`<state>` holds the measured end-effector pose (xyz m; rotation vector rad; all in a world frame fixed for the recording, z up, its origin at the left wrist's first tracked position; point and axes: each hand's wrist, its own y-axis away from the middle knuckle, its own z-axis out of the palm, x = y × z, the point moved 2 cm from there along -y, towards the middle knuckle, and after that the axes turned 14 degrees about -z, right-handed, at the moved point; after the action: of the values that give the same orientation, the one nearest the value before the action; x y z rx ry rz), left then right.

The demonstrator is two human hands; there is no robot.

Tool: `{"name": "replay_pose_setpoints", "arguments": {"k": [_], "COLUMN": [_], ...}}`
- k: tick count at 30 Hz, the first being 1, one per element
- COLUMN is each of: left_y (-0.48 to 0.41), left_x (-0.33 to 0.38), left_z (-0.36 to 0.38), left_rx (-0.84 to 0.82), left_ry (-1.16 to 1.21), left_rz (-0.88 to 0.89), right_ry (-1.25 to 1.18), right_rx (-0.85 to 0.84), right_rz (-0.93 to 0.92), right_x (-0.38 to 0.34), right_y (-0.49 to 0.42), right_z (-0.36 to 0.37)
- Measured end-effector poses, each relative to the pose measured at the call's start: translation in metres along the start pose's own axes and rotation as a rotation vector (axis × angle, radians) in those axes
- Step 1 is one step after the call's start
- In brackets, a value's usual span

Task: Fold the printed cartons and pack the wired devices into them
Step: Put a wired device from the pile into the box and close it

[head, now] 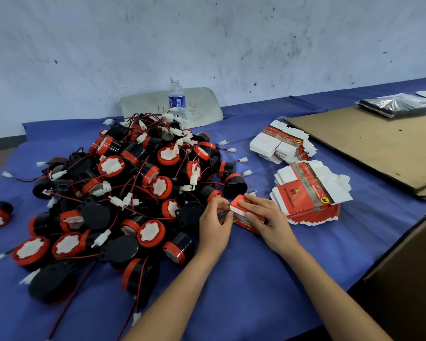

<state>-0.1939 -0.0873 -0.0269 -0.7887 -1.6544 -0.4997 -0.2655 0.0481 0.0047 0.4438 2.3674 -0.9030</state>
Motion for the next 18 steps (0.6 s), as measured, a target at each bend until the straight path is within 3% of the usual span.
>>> {"name": "replay_pose_setpoints", "arguments": {"k": [18], "left_y": [-0.0022], "left_x": [0.0034], "left_z": [0.0021], "left_rx": [-0.026], "left_ry": [-0.035], "left_rz": [0.024], "right_ry": [0.067], "right_rx": [-0.01], "right_rz": [-0.038], "right_x": [0.0075], "right_y": [-0.0002], "right_z": [0.0006]}}
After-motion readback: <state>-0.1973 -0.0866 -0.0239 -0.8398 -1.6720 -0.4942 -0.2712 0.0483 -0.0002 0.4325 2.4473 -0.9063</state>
